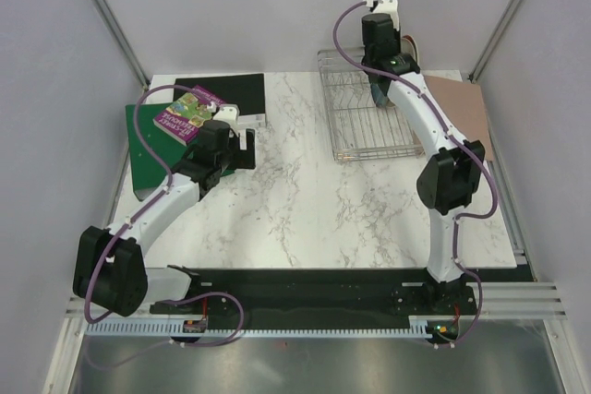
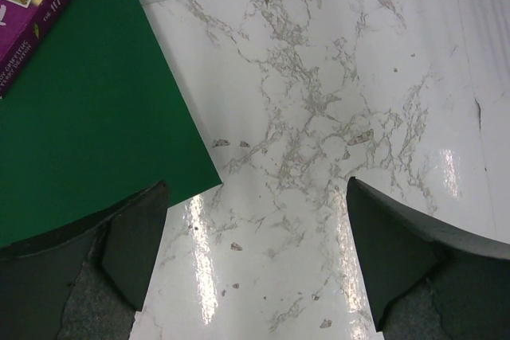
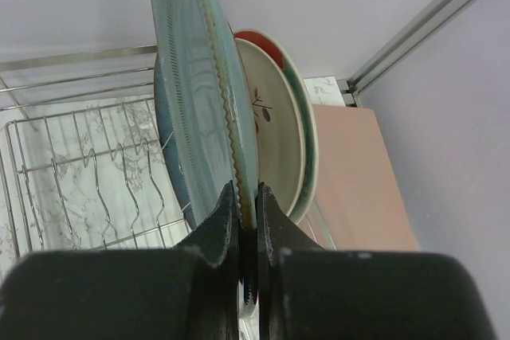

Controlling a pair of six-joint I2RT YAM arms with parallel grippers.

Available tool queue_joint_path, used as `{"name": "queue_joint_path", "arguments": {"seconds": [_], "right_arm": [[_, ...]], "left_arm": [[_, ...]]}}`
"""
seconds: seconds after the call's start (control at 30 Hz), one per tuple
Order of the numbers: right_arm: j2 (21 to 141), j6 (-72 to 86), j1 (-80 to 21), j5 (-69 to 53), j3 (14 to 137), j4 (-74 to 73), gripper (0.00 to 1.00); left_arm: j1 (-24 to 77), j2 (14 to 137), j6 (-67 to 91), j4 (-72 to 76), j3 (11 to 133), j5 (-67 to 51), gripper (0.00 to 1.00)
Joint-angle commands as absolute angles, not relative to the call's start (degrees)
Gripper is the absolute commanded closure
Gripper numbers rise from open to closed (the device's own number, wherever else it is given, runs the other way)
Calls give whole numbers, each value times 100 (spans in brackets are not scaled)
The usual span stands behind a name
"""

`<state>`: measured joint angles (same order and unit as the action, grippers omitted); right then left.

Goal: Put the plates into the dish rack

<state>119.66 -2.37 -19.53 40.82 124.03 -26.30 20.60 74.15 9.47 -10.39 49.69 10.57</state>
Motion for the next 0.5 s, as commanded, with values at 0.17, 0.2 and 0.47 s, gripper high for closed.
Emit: {"name": "queue_joint_path", "arguments": {"seconds": [0.17, 0.2, 0.47], "right_arm": [[12375, -27, -1969, 4219, 12876, -2021, 100], [12427, -9, -1969, 4193, 12902, -2039, 100], [12884, 130, -1960, 4008, 12964, -2188, 100]], "left_arm": [[1995, 7418, 896, -984, 5010, 923, 0], [1995, 7418, 905, -993, 4992, 914, 0], [1943, 7374, 923, -1011, 4860, 826, 0]]}}
